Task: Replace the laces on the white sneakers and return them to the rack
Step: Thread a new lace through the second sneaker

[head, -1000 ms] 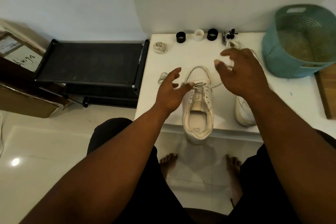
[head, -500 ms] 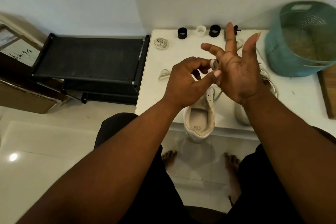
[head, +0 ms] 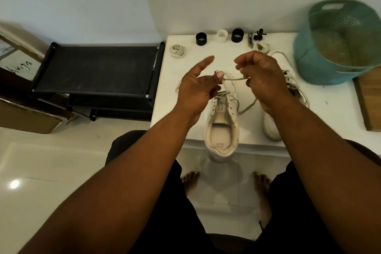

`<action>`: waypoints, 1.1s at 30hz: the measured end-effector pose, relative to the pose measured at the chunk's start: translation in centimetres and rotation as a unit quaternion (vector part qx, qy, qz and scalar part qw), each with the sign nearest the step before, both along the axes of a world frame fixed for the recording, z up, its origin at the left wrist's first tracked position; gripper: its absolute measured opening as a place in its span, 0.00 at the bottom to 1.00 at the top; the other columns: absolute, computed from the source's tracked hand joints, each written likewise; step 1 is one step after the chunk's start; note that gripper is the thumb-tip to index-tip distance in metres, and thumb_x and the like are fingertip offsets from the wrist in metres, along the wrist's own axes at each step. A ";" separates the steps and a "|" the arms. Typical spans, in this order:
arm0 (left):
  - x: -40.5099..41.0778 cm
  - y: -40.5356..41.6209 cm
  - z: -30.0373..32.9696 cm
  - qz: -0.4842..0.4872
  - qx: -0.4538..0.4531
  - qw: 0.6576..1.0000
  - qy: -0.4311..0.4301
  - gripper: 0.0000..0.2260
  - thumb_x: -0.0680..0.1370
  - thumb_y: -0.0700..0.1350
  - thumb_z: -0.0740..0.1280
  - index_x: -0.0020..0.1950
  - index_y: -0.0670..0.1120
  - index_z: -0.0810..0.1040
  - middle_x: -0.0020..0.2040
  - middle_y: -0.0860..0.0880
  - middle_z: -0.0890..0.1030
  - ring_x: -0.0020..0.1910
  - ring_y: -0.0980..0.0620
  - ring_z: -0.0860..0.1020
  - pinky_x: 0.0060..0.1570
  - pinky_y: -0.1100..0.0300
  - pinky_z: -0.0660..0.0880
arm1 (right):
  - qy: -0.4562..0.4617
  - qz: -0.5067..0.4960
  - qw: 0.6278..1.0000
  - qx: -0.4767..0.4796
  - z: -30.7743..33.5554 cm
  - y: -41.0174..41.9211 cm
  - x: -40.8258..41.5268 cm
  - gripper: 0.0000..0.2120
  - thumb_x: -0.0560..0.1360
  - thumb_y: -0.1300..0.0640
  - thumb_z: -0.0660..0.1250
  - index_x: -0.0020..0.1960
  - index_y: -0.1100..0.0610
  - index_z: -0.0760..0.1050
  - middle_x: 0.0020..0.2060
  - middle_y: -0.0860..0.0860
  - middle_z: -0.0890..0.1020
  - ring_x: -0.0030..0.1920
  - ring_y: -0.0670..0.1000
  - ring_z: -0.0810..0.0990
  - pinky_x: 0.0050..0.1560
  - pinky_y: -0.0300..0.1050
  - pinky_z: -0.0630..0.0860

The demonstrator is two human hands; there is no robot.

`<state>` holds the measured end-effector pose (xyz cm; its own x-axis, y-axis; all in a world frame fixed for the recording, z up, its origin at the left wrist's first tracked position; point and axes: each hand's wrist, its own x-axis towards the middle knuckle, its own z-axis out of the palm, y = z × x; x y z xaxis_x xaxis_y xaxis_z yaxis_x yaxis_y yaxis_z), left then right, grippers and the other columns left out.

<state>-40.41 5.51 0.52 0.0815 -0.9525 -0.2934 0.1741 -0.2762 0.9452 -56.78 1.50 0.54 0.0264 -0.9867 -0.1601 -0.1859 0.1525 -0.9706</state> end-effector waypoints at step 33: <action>2.0 0.0 0.1 -0.197 0.119 0.884 -0.407 0.05 0.70 0.45 0.77 0.41 0.44 0.87 0.36 0.49 0.86 0.39 0.50 0.85 0.48 0.46 0.84 | 0.128 0.126 0.979 -0.095 -1.6 0.1 0.0 0.04 0.76 0.54 0.75 0.49 0.52 0.87 0.40 0.44 0.86 0.41 0.45 0.84 0.46 0.41 0.80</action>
